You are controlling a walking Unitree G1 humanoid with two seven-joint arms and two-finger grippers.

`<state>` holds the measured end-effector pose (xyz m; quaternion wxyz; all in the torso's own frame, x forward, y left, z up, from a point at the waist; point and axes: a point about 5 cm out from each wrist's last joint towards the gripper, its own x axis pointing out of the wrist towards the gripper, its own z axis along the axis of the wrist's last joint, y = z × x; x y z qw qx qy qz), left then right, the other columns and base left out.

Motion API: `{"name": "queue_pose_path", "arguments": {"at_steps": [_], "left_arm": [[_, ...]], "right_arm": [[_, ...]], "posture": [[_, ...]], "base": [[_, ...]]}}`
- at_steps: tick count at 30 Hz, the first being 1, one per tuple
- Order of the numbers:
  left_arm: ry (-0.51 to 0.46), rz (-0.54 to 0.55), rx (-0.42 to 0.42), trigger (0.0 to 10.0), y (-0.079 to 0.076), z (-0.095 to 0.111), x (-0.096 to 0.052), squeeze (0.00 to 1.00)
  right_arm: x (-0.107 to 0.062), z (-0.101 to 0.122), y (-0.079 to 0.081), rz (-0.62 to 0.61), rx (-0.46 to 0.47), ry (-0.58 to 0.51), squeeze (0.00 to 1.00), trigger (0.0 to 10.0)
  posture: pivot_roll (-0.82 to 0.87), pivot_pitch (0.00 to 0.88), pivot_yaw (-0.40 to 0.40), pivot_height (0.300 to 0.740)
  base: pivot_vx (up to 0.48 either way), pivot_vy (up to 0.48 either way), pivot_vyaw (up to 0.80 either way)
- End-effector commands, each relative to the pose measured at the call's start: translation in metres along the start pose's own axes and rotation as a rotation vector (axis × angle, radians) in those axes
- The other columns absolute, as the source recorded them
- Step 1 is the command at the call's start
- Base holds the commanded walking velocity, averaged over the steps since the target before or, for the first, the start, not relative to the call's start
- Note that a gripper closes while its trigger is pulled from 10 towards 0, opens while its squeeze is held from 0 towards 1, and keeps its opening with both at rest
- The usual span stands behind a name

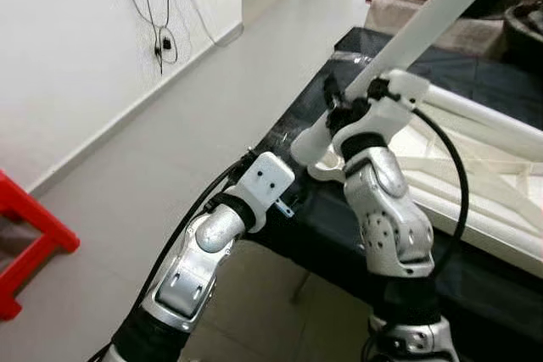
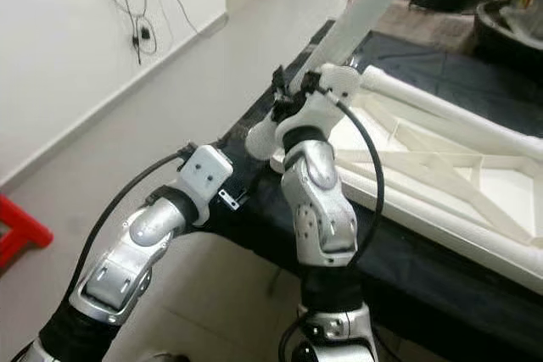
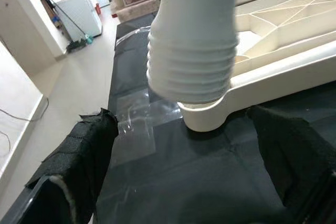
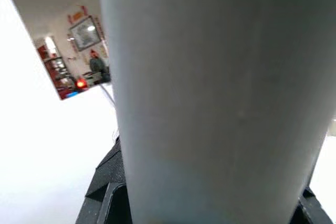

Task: Building children table

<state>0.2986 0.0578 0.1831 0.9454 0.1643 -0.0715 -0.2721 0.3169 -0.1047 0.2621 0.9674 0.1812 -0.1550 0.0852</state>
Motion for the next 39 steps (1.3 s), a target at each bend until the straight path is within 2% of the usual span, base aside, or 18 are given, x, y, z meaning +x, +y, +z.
{"name": "queue_pose_path", "arguments": {"at_steps": [1,9,14,24,25,32,38,39], "left_arm": [[0.008,-0.014,-0.008,10.0,-0.001,-0.004,0.001,0.0],[0.019,0.005,-0.009,10.0,0.004,-0.01,0.003,0.0],[0.0,-0.011,-0.013,10.0,-0.001,-0.009,0.008,0.0],[-0.019,-0.037,-0.025,10.0,-0.007,-0.009,0.013,0.0],[-0.016,-0.048,-0.032,0.0,-0.009,-0.009,0.013,0.0],[-0.006,-0.053,-0.02,0.0,-0.01,-0.013,0.012,0.0],[-0.008,-0.054,-0.011,0.0,-0.009,-0.015,0.012,0.0],[-0.008,-0.054,-0.01,0.0,-0.009,-0.016,0.011,0.0]], "right_arm": [[-0.005,0.0,0.006,0.048,0.014,0.012,0.0,10.0],[-0.017,-0.009,0.016,0.136,0.044,0.072,0.0,10.0],[-0.027,-0.017,0.024,0.182,0.066,0.123,0.0,10.0],[-0.033,-0.019,0.03,0.21,0.076,0.148,0.0,10.0],[-0.033,-0.018,0.03,0.211,0.075,0.147,0.0,10.0],[-0.033,-0.015,0.03,0.216,0.061,0.14,0.0,10.0],[-0.033,-0.016,0.03,0.229,0.003,0.135,0.0,10.0],[-0.034,-0.016,0.03,0.233,-0.004,0.136,1.0,10.0]], "posture": [[0.14,0.022,-0.058,0.74],[0.14,0.029,-0.058,0.74],[0.13,0.04,-0.059,0.74],[0.13,0.047,-0.055,0.74],[0.13,0.047,-0.055,0.74],[0.12,0.049,-0.056,0.74],[0.12,0.048,-0.055,0.74],[0.12,0.048,-0.055,0.74]], "base": [[0.0,0.0,0.0],[0.0,0.0,0.0],[0.0,0.0,0.0],[0.0,0.0,0.0],[0.0,0.0,0.0],[0.0,0.0,0.0],[0.0,0.0,0.0],[0.0,0.0,0.0]]}}
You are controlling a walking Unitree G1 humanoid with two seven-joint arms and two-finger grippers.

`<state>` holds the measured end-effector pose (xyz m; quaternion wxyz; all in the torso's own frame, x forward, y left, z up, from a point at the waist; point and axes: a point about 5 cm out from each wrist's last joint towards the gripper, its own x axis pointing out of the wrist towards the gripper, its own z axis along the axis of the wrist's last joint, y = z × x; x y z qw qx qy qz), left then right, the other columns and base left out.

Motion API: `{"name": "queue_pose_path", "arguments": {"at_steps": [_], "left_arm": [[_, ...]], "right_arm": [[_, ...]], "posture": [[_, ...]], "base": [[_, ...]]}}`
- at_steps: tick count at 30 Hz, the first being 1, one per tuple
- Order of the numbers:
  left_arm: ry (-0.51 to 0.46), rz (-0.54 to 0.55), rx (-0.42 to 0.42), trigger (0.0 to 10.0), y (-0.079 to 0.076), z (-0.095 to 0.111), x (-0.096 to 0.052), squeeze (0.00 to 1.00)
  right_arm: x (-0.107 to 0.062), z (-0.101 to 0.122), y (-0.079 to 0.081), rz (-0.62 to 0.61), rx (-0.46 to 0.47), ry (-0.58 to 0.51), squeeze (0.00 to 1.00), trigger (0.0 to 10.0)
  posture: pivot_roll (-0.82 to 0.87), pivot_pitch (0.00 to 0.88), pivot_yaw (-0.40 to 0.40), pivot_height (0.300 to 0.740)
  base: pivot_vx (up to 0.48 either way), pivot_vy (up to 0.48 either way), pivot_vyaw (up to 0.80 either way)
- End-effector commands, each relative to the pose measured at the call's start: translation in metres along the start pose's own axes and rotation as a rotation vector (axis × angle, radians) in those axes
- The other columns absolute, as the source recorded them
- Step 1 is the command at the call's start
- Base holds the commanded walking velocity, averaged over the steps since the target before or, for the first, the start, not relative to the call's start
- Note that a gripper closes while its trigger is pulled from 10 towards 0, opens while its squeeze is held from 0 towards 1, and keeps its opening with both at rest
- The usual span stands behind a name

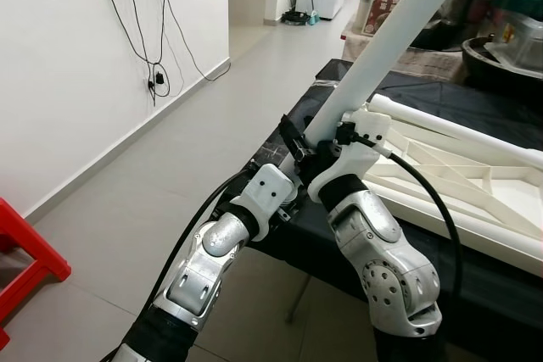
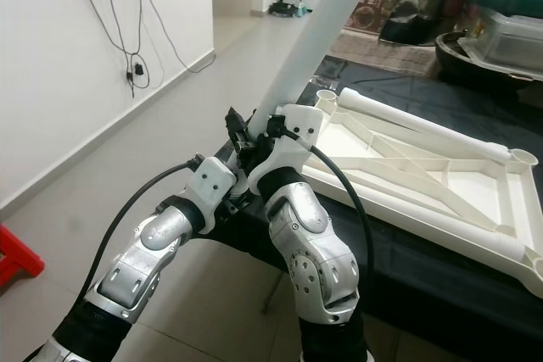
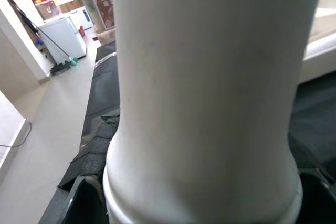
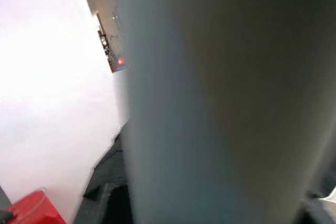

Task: Building children table

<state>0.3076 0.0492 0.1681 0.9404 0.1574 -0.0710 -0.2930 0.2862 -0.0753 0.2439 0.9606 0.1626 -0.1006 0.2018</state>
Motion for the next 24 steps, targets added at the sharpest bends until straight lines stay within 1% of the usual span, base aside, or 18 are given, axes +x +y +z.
{"name": "queue_pose_path", "arguments": {"at_steps": [1,2,6,7,11,12,15,17,18,19,23,24], "left_arm": [[0.002,-0.012,0.004,0.0,-0.002,-0.002,0.0,0.0],[0.003,-0.011,0.005,0.0,-0.001,-0.002,0.0,0.0],[0.001,-0.006,0.005,0.0,-0.001,-0.002,0.0,0.0],[0.0,0.002,0.006,0.0,0.001,-0.002,0.001,0.0],[0.001,0.008,0.008,0.0,0.002,-0.002,0.001,0.0],[0.003,0.023,-0.002,0.0,0.005,-0.002,0.002,0.0],[0.003,0.026,-0.005,0.0,0.006,-0.002,0.003,0.0],[0.0,0.035,0.0,0.0,0.008,-0.001,0.003,0.0],[0.0,0.035,0.0,0.0,0.008,-0.001,0.003,0.0],[-0.001,0.037,0.002,0.0,0.009,-0.001,0.003,0.0],[-0.006,0.044,0.002,0.0,0.011,0.0,0.003,0.0],[-0.006,0.044,0.002,0.0,0.011,0.0,0.003,0.0]], "right_arm": [[-0.002,0.002,0.003,0.018,-0.019,-0.011,1.0,10.0],[-0.003,0.001,0.005,0.04,-0.026,-0.006,1.0,10.0],[-0.005,-0.001,0.006,0.055,-0.043,0.0,1.0,10.0],[-0.007,-0.001,0.006,0.06,-0.048,0.002,0.0,10.0],[-0.009,-0.002,0.004,0.069,-0.049,0.009,0.0,10.0],[-0.019,-0.004,-0.002,0.086,-0.054,0.036,0.0,10.0],[-0.023,-0.005,-0.005,0.091,-0.054,0.047,0.0,10.0],[-0.033,-0.006,-0.016,0.08,-0.07,0.063,0.0,10.0],[-0.033,-0.006,-0.016,0.08,-0.07,0.063,0.0,10.0],[-0.036,-0.006,-0.02,0.07,-0.077,0.067,0.0,10.0],[-0.048,-0.006,-0.043,-0.024,-0.106,0.063,0.0,10.0],[-0.048,-0.006,-0.043,-0.024,-0.106,0.063,0.0,10.0]], "posture": [[0.12,0.048,-0.055,0.74],[0.12,0.048,-0.057,0.74],[0.12,0.047,-0.056,0.74],[0.12,0.047,-0.056,0.74],[0.12,0.046,-0.06,0.74],[0.12,0.047,-0.057,0.74],[0.12,0.047,-0.057,0.74],[0.12,0.044,-0.058,0.74],[0.12,0.044,-0.058,0.74],[0.12,0.044,-0.058,0.74],[0.12,0.041,-0.055,0.74],[0.12,0.041,-0.055,0.74]], "base": [[0.0,0.0,0.0],[0.0,0.0,0.0],[0.0,0.0,0.0],[0.0,0.0,0.0],[0.0,0.0,0.0],[0.0,0.0,0.0],[0.0,0.0,0.0],[0.0,0.0,0.0],[0.0,0.0,0.0],[0.0,0.0,0.0],[0.0,0.0,0.0],[0.0,0.0,0.0]]}}
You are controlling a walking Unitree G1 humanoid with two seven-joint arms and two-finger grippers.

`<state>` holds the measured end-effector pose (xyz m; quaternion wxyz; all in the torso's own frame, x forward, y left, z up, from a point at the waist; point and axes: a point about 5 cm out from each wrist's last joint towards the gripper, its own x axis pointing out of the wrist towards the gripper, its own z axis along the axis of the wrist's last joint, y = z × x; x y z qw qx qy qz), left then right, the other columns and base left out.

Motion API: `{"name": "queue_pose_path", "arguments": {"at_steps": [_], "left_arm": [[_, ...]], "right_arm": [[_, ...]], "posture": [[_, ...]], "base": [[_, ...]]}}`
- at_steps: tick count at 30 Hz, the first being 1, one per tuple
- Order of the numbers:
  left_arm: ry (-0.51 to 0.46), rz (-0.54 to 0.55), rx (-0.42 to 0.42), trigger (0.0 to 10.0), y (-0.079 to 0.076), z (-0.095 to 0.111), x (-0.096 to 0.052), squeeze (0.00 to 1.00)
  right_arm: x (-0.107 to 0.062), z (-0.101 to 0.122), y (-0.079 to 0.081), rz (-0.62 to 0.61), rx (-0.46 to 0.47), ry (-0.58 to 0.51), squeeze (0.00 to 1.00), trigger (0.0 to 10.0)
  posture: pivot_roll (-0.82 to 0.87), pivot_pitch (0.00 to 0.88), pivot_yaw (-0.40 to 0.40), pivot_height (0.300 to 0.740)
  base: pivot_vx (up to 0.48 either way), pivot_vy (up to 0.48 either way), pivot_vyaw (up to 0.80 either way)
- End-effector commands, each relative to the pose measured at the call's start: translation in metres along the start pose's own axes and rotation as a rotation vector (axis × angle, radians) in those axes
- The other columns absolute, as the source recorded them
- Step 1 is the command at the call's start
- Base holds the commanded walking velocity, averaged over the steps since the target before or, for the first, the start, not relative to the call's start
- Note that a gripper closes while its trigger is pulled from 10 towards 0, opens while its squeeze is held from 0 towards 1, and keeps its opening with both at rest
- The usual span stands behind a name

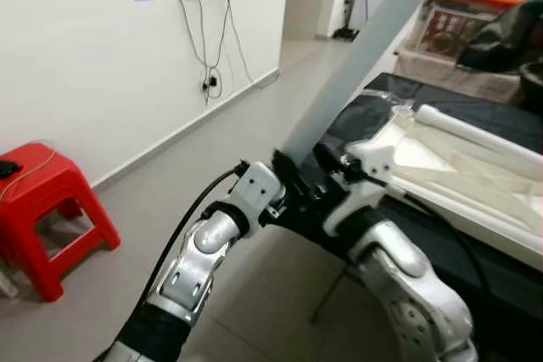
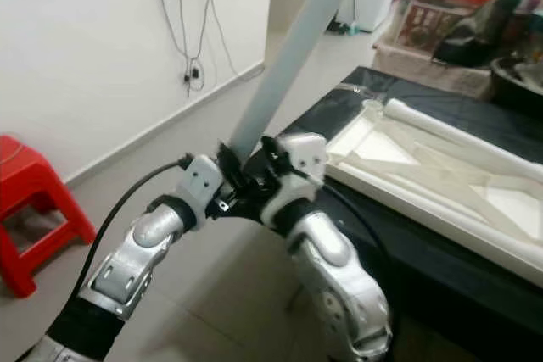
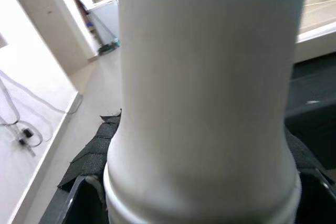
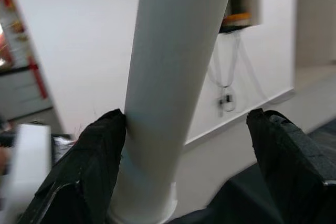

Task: Building children table

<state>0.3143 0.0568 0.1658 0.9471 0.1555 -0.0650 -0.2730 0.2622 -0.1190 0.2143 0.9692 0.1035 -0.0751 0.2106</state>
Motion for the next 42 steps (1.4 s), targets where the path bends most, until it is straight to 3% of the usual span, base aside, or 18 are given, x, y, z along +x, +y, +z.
{"name": "queue_pose_path", "arguments": {"at_steps": [1,12,14,19,20,21,22,27,42], "left_arm": [[-0.025,0.006,0.005,0.0,0.002,0.006,0.002,0.0],[-0.044,0.033,-0.002,0.0,0.012,0.01,0.0,0.0],[-0.043,0.07,-0.001,0.0,0.021,0.009,-0.003,0.0],[-0.059,0.075,-0.007,0.0,0.023,0.012,-0.003,0.0],[-0.077,0.068,-0.021,6.9,0.023,0.015,-0.003,0.0],[-0.077,0.068,-0.021,6.9,0.023,0.015,-0.003,0.0],[-0.094,0.065,-0.031,10.0,0.023,0.018,-0.004,0.0],[-0.127,0.088,-0.066,10.0,0.029,0.021,-0.009,0.0],[-0.158,0.073,-0.094,10.0,0.037,0.025,-0.009,0.0]], "right_arm": [[-0.004,0.002,-0.01,-0.053,0.009,-0.017,0.0,10.0],[-0.006,0.007,-0.019,-0.03,0.016,-0.038,0.0,10.0],[-0.015,0.001,-0.027,-0.048,0.012,-0.013,0.0,10.0],[-0.022,-0.008,-0.033,-0.082,0.019,0.018,0.0,10.0],[-0.026,-0.014,-0.038,-0.111,0.014,0.036,0.0,10.0],[-0.026,-0.014,-0.038,-0.111,0.014,0.036,0.0,10.0],[-0.029,-0.017,-0.043,-0.146,0.009,0.036,0.0,10.0],[-0.039,-0.026,-0.059,-0.296,-0.013,0.029,0.0,10.0],[-0.043,-0.034,-0.061,-0.314,0.014,0.024,0.0,10.0]], "posture": [[0.12,0.039,-0.054,0.74],[0.12,0.036,-0.055,0.74],[0.12,0.036,-0.055,0.74],[0.12,0.03,-0.055,0.74],[0.12,0.023,-0.056,0.74],[0.12,0.023,-0.056,0.74],[0.12,0.02,-0.058,0.74],[0.13,0.0,-0.06,0.74],[0.13,0.0,-0.049,0.74]], "base": [[0.0,0.0,0.0],[0.0,0.0,0.0],[0.0,0.0,0.0],[0.0,0.0,0.0],[0.0,0.0,0.0],[0.0,0.0,0.0],[0.0,0.0,0.0],[0.0,0.0,-0.15],[0.0,0.0,-0.77]]}}
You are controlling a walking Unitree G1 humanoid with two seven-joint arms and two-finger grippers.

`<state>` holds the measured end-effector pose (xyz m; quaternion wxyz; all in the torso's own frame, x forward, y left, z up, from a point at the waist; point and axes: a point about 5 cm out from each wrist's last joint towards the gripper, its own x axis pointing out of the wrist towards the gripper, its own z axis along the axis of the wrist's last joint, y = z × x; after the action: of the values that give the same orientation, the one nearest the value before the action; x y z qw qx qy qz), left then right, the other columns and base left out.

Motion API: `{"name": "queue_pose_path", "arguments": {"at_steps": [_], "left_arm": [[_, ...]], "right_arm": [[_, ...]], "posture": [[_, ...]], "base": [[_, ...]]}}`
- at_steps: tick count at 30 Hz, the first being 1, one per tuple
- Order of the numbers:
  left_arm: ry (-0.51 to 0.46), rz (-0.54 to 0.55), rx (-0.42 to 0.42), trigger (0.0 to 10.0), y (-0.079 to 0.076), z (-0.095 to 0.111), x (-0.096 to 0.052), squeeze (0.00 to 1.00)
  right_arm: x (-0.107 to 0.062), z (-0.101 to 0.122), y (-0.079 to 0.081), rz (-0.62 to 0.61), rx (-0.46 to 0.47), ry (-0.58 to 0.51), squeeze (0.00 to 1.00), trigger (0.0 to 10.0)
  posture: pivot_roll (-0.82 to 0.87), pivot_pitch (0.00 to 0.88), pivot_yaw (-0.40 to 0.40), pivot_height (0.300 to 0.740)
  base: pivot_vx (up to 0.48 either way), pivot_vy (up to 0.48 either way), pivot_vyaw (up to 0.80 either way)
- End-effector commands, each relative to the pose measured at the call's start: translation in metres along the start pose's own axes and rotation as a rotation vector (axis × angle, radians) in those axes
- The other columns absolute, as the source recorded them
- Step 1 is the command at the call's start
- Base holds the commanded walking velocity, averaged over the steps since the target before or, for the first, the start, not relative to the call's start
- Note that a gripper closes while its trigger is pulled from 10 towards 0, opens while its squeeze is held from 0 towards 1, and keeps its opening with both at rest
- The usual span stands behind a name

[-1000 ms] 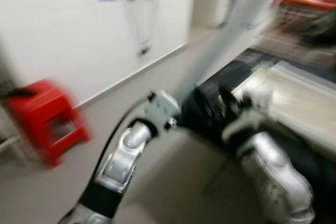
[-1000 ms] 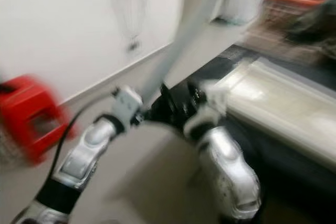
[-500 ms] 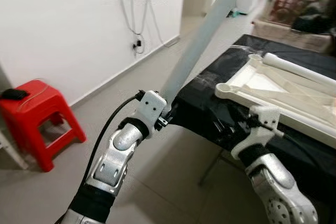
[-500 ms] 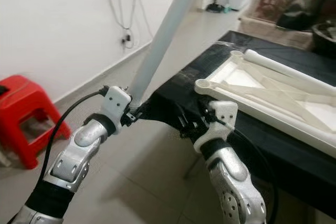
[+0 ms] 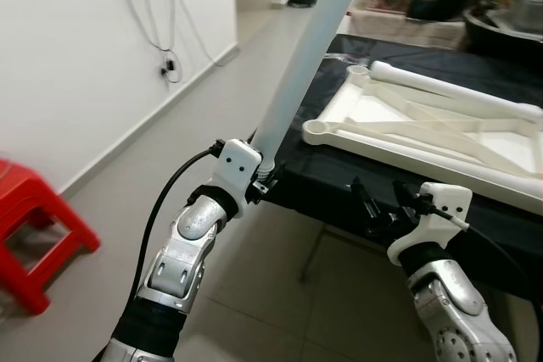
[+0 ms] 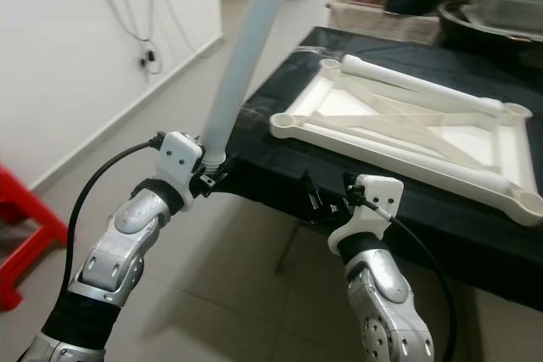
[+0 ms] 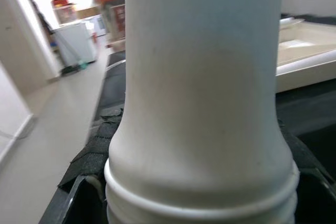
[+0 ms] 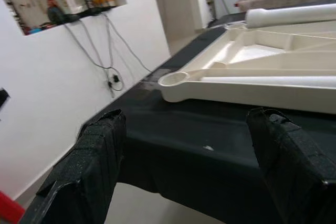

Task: Building children table

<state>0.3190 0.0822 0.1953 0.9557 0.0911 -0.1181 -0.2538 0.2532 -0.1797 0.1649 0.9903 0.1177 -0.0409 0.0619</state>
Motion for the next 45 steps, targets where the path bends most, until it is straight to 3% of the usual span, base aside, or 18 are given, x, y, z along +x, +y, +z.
{"name": "queue_pose_path", "arguments": {"at_steps": [1,14,25,45], "left_arm": [[-0.029,0.005,-0.002,10.0,0.004,0.005,0.0,0.0],[-0.044,-0.019,-0.024,10.0,0.003,0.007,0.005,0.0],[-0.01,-0.072,-0.086,10.0,-0.015,-0.006,0.002,0.0],[-0.016,-0.073,-0.116,10.0,-0.015,-0.009,0.007,0.0]], "right_arm": [[0.0,-0.001,-0.003,-0.006,0.001,-0.009,0.0,10.0],[0.006,-0.007,0.012,0.022,-0.023,-0.024,0.0,10.0],[0.002,-0.015,0.024,0.004,-0.057,-0.01,0.0,10.0],[0.004,-0.026,0.022,-0.03,-0.077,0.036,0.0,10.0]], "posture": [[0.13,0.0,-0.049,0.74],[0.14,0.0,-0.038,0.74],[0.12,0.0,-0.025,0.74],[0.11,0.0,-0.035,0.74]], "base": [[0.0,0.0,-0.77],[0.0,0.0,-0.77],[0.0,0.0,-0.77],[0.0,0.0,-0.7]]}}
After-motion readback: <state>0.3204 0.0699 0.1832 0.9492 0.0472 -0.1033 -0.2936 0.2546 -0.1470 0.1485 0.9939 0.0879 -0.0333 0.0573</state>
